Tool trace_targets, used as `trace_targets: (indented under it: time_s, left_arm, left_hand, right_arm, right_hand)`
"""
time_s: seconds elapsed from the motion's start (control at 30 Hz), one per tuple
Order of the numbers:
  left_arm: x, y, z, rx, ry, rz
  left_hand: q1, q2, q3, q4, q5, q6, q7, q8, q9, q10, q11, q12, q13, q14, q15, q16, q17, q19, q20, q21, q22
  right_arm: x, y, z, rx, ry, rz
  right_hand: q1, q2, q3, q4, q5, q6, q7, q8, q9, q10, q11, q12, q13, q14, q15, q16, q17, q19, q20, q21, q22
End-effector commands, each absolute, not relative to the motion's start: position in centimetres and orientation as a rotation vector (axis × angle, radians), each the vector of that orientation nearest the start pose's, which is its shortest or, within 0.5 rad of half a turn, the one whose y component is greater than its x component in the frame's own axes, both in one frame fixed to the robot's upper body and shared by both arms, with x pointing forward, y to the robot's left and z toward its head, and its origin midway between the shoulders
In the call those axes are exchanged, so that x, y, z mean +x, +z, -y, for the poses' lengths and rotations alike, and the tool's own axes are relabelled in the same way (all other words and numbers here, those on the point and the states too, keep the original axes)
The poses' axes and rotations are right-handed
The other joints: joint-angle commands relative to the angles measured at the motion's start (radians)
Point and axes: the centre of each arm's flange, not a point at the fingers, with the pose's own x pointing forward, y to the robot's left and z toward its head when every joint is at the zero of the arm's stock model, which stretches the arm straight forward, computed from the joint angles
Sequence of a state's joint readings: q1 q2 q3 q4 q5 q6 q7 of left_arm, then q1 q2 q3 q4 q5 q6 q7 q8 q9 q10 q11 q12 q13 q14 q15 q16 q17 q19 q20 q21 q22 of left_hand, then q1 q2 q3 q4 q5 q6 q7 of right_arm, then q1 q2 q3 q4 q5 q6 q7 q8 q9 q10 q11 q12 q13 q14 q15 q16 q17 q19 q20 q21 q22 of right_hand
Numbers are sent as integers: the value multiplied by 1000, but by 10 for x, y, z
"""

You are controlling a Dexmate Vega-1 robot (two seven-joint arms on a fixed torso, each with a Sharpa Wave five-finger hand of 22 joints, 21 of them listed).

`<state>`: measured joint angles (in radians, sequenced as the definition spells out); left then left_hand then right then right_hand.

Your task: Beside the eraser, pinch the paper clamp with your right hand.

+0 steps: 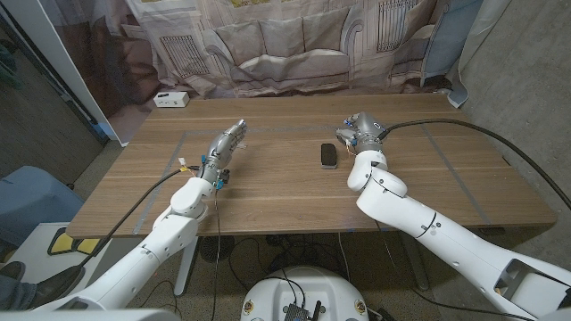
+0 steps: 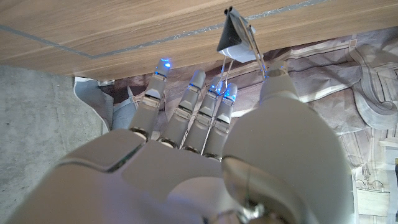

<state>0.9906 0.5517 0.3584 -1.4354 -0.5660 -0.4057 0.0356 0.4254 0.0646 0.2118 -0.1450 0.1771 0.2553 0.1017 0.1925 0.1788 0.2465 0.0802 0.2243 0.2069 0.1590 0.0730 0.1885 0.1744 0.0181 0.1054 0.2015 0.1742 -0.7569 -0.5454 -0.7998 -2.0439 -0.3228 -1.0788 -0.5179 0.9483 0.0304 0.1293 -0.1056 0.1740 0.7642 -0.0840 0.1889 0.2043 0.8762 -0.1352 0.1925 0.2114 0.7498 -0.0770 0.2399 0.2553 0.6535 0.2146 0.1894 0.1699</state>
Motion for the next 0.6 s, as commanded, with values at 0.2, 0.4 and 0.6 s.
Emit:
trace_targets:
  time_s: [0.2,0.4,0.6]
  left_arm:
    - [607,-51,-288,24,-206,698]
    - [608,-50,-288,31,-214,694]
    - [609,-48,-289,33,-219,694]
  left_hand:
    - [11,1,3,0,0,2,-1,-1,6,3,-3,-2,2,5,-4,-1,4,2,8,-4,5]
    - [11,1,4,0,0,2,-1,-1,6,3,-4,-2,2,5,-4,-1,4,2,9,-4,5]
    - [11,1,4,0,0,1,-2,-1,6,2,-3,-3,2,5,-6,-1,4,1,9,-4,5]
  right_arm:
    - [560,1,146,-1030,-541,315]
    - [567,-4,145,-1034,-553,283]
    - [573,-9,144,-1034,-576,274]
  right_hand:
    - [-32,-2,-12,9,8,13,3,10,1,11,5,9,2,7,-15,4,2,-2,1,2,6]
    - [-41,-2,-15,11,10,12,4,10,1,8,5,9,1,2,-9,3,1,-1,1,3,6]
    - [-47,-4,-17,12,11,10,7,10,0,6,8,8,1,2,-7,3,0,-1,2,4,6]
